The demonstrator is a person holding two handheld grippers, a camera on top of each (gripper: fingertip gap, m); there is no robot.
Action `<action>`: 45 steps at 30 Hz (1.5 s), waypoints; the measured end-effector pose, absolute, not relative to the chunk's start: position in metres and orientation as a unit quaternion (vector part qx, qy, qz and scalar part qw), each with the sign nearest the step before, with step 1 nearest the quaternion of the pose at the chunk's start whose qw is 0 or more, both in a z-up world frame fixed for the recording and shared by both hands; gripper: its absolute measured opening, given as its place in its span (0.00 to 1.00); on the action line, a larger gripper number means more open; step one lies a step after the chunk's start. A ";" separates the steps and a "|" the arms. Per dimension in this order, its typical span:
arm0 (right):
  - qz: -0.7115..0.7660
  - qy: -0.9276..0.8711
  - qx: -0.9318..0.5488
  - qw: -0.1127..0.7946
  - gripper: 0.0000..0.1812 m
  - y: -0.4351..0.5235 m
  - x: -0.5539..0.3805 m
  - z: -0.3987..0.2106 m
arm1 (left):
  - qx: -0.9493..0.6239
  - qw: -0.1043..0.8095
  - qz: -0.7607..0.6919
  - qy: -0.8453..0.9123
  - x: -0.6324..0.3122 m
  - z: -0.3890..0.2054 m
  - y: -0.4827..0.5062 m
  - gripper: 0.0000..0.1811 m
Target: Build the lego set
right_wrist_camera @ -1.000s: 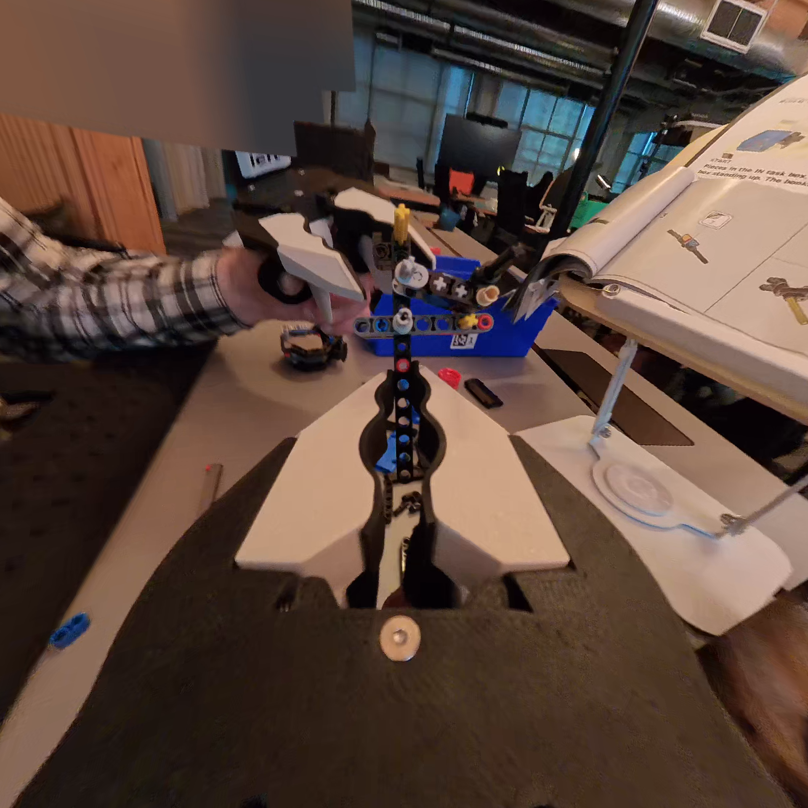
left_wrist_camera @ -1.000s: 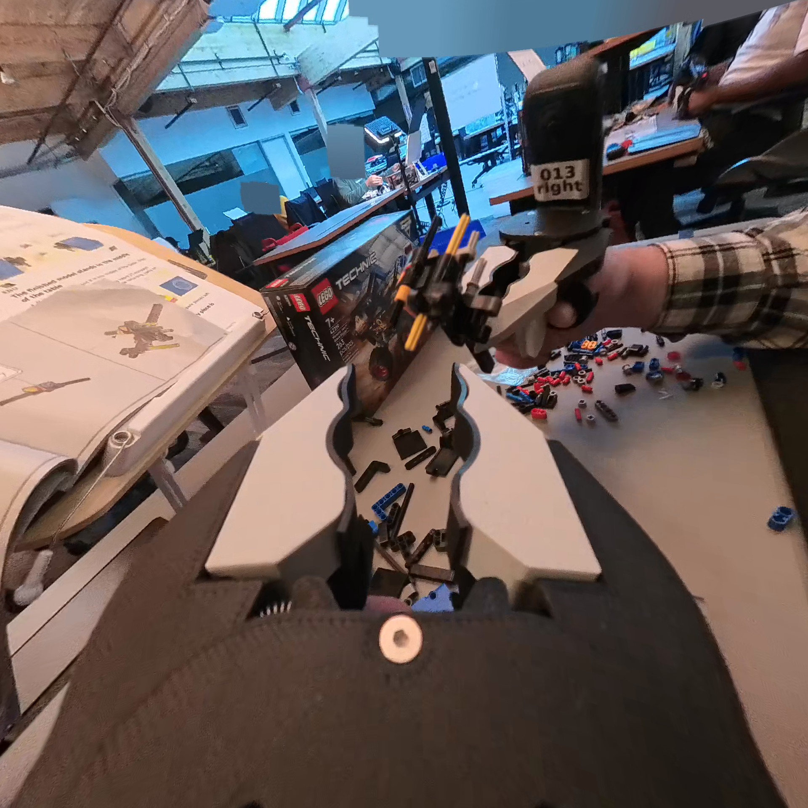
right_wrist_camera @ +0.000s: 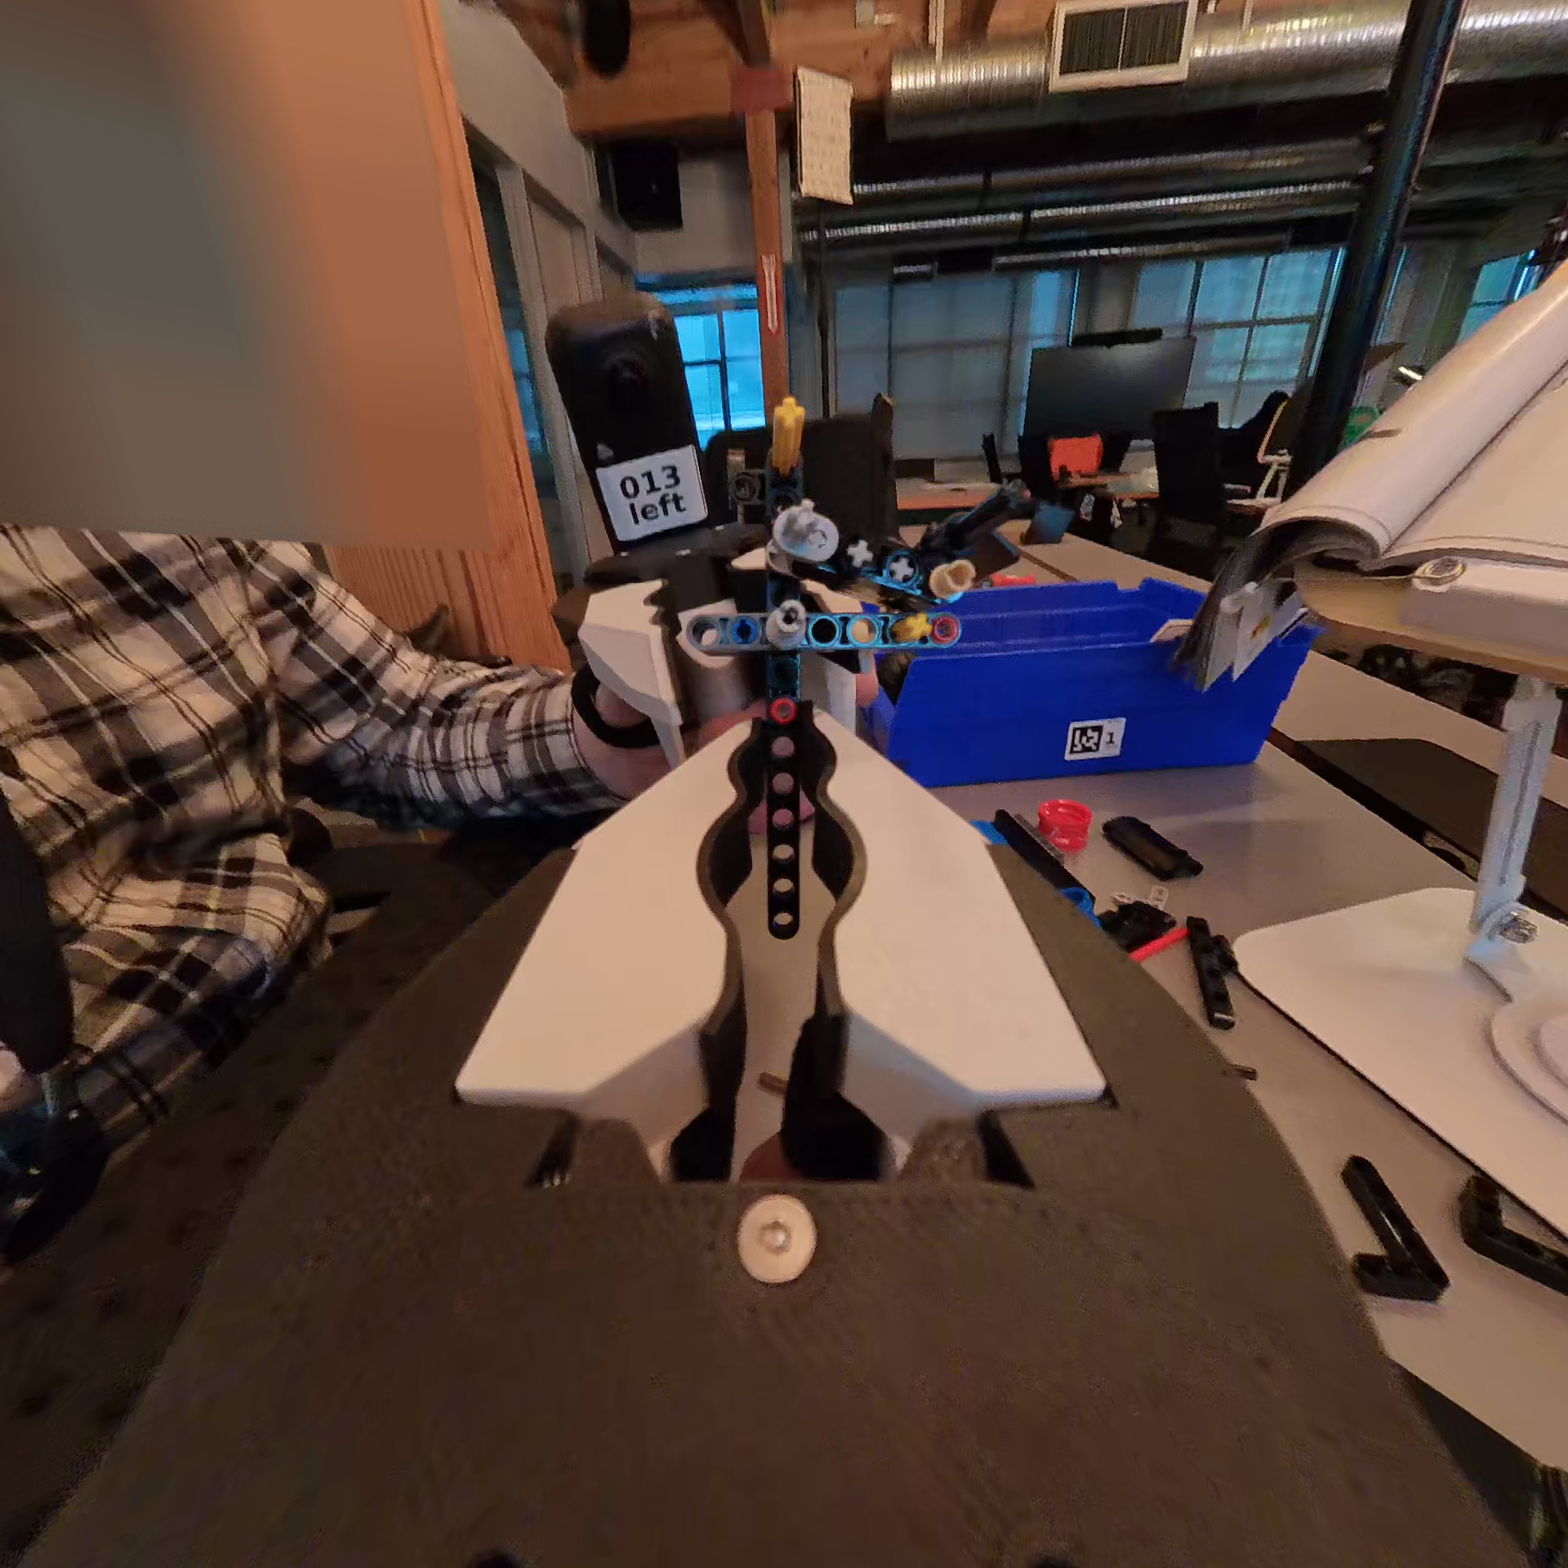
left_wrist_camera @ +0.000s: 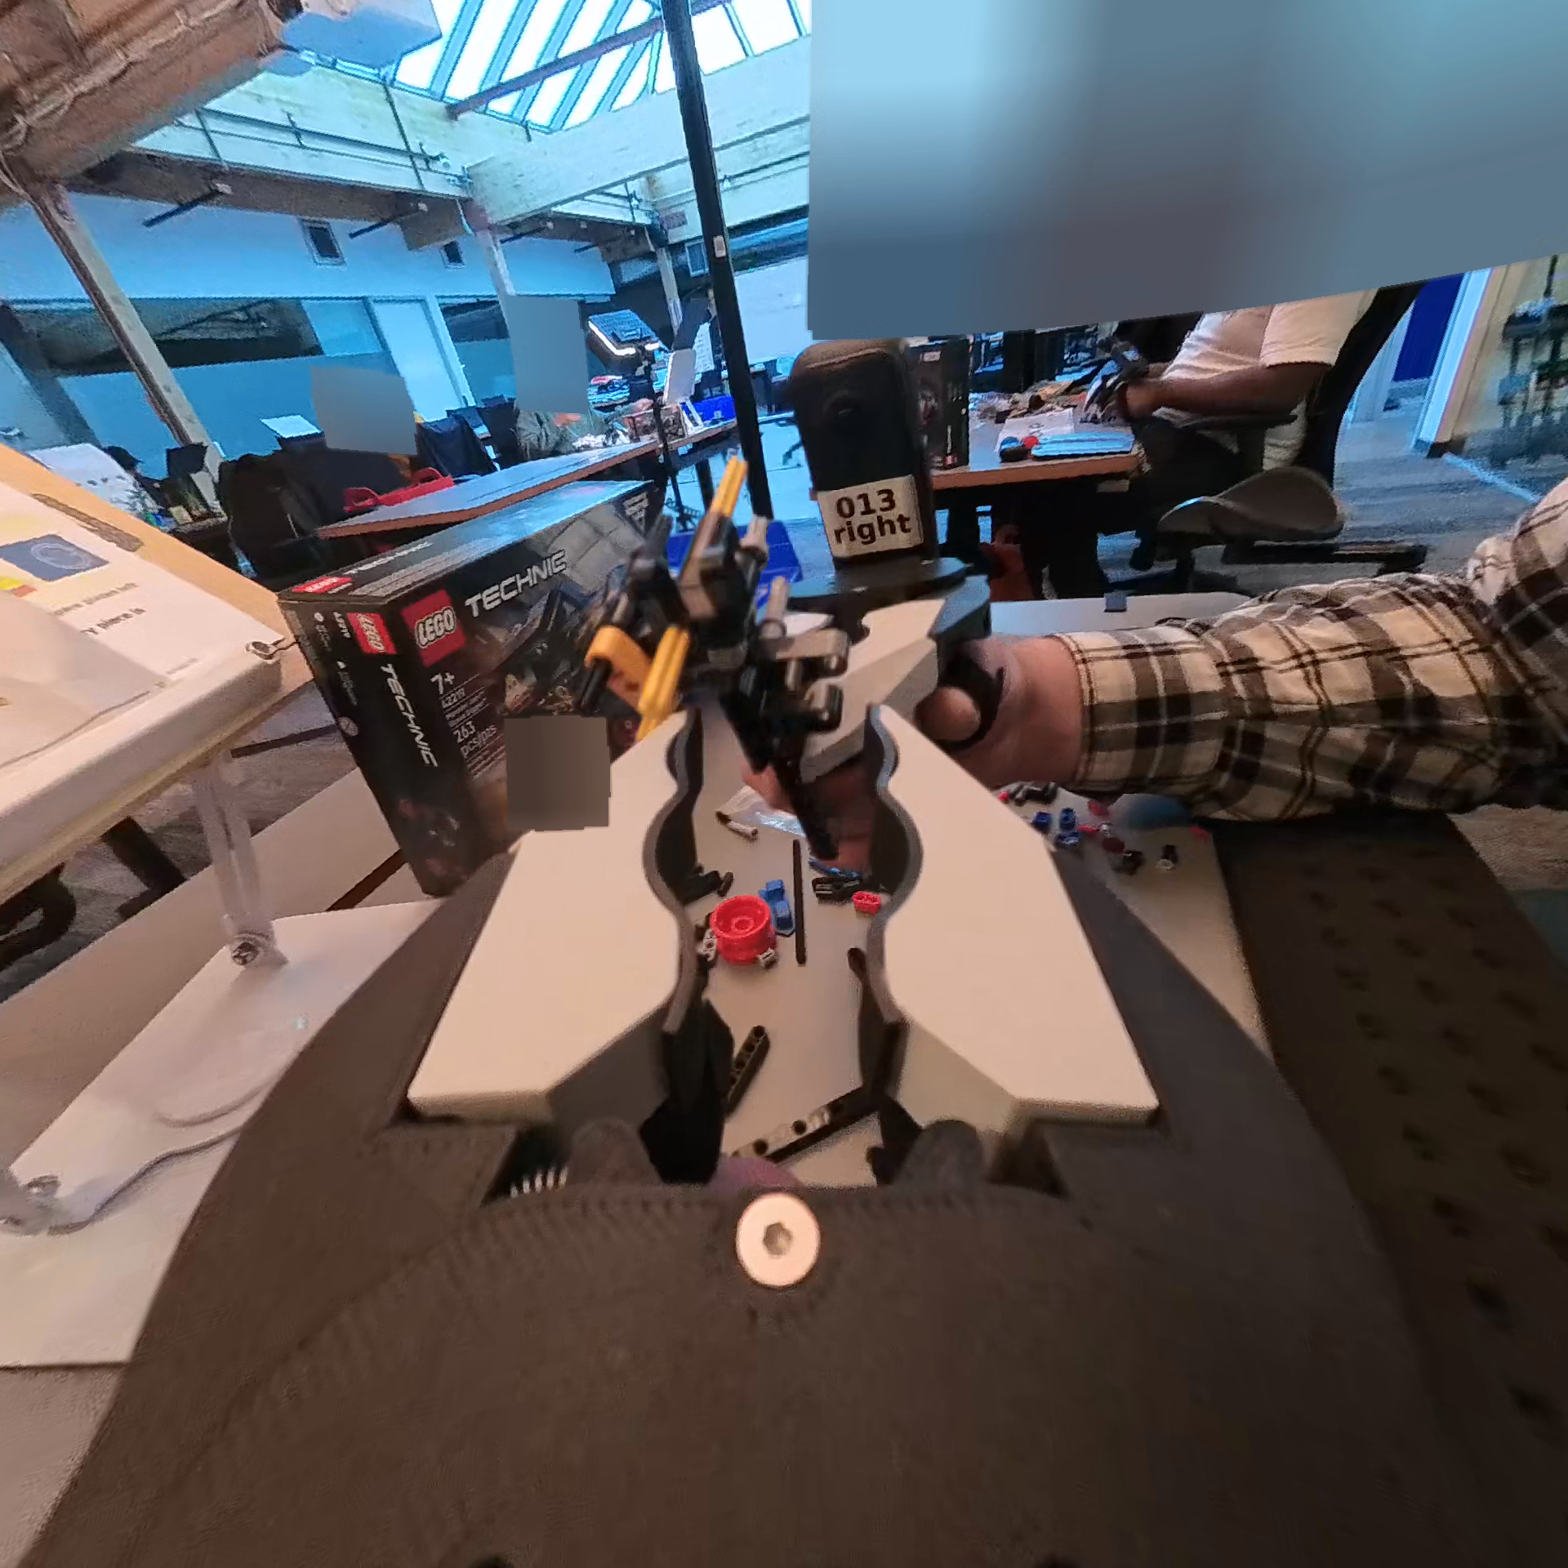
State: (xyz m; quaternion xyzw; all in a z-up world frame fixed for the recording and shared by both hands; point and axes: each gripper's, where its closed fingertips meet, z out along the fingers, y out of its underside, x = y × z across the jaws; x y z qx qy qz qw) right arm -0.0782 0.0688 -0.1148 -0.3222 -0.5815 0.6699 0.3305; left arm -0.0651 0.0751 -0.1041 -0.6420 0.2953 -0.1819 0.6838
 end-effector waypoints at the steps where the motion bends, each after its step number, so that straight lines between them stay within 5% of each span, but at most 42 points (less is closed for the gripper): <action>1: 0.664 -0.585 -0.325 0.333 0.02 0.069 -0.080 -0.117 | -0.639 0.687 -0.185 0.293 -0.065 -0.103 0.075 0.17; 8: 0.643 -0.597 -0.332 0.346 0.03 0.069 -0.081 -0.120 | -0.632 0.694 -0.182 0.291 -0.068 -0.101 0.074 0.13; 15: 0.606 -0.612 -0.330 0.386 0.14 0.080 -0.072 -0.111 | -0.637 0.683 -0.045 0.355 -0.074 -0.113 0.077 0.13; 25: 0.521 -0.671 -0.307 0.430 0.03 0.076 -0.067 -0.121 | -0.621 0.645 0.069 0.441 -0.069 -0.128 0.072 0.13; 37: 0.703 -0.567 -0.264 0.338 0.02 0.069 -0.047 -0.088 | -0.613 0.684 0.029 0.395 -0.075 -0.104 0.067 0.22; 45: 0.745 -0.550 -0.230 0.299 0.02 0.070 -0.027 -0.076 | -0.690 0.585 -0.071 0.420 -0.096 -0.129 0.046 0.21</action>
